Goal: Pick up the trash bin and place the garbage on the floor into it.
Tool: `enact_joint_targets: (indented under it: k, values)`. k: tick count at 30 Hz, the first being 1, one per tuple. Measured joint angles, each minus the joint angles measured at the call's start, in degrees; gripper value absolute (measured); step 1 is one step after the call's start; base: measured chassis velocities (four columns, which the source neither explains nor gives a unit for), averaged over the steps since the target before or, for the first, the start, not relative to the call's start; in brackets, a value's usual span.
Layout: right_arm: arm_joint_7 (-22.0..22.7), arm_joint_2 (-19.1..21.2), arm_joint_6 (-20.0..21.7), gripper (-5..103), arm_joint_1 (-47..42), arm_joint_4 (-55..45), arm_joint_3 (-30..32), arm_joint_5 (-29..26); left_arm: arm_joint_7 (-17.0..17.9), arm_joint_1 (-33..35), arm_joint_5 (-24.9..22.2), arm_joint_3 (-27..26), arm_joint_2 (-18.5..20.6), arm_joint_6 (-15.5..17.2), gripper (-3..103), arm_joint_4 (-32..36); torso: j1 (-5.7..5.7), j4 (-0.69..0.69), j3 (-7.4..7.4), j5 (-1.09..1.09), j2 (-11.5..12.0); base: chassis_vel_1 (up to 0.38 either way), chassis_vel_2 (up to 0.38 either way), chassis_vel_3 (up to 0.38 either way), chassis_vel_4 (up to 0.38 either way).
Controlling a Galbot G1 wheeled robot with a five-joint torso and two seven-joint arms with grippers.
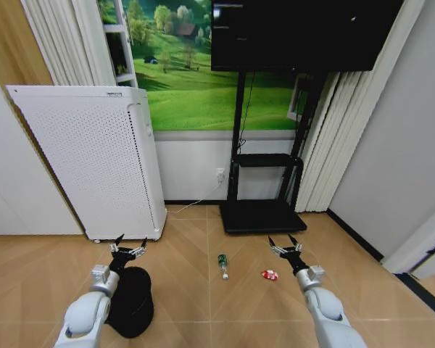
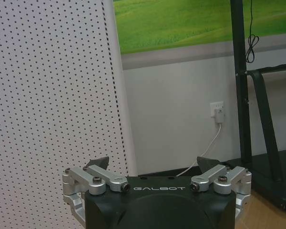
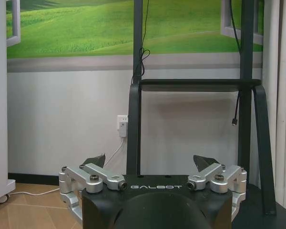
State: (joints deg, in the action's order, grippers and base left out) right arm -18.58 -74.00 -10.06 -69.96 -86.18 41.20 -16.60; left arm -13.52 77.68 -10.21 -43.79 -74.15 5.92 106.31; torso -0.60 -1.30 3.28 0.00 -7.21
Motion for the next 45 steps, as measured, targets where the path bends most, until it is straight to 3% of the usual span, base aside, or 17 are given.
enact_joint_targets:
  k: [13,15,19,21,29,35,45]
  values:
    - [0.11,-0.36,0.27,100,-0.46,-0.57,0.2,0.1,0.29,0.01,0.11,0.21,-0.6,-0.31,100,0.12,0.52,0.0,-2.36,0.0,2.88,0.0,0.0,0.0,0.0]
    - [0.16,-0.54,0.28,100,-0.56,-0.42,0.21,0.1,2.97,0.69,0.64,0.14,-1.09,-0.36,100,0.08,0.57,-0.01,-2.85,0.0,3.46,0.0,0.0,0.0,0.0]
    - [0.28,-0.68,0.27,100,-0.68,-0.16,0.22,0.13,4.92,2.32,1.05,-0.43,-1.58,1.24,100,1.11,0.57,-0.01,-3.01,-0.01,3.63,0.0,0.0,0.0,0.0]
    - [0.66,-0.76,-0.03,100,-1.44,0.52,0.47,0.14,6.73,6.4,0.96,-2.06,-1.76,3.32,100,3.8,0.58,0.02,-3.07,0.01,3.67,0.0,0.0,0.0,0.0]
    - [1.9,-1.25,-1.09,100,-2.94,2.02,1.28,1.1,6.6,11.55,-3.07,-7.16,-0.64,4.52,100,5.12,0.58,-0.01,-2.98,-0.02,3.55,0.0,0.0,0.0,0.0]
    - [2.79,-2.27,-1.15,100,-2.0,3.52,0.18,2.83,6.12,17.16,-5.94,-13.17,1.5,6.04,100,3.01,0.57,0.01,-2.85,0.01,3.38,0.0,0.0,0.0,0.0]
    - [3.44,-2.8,-1.02,100,-1.15,4.56,-0.3,3.78,8.59,18.04,-8.25,-12.57,0.44,10.94,100,-2.59,0.54,0.0,-2.72,-0.01,3.23,0.0,0.0,0.0,0.0]
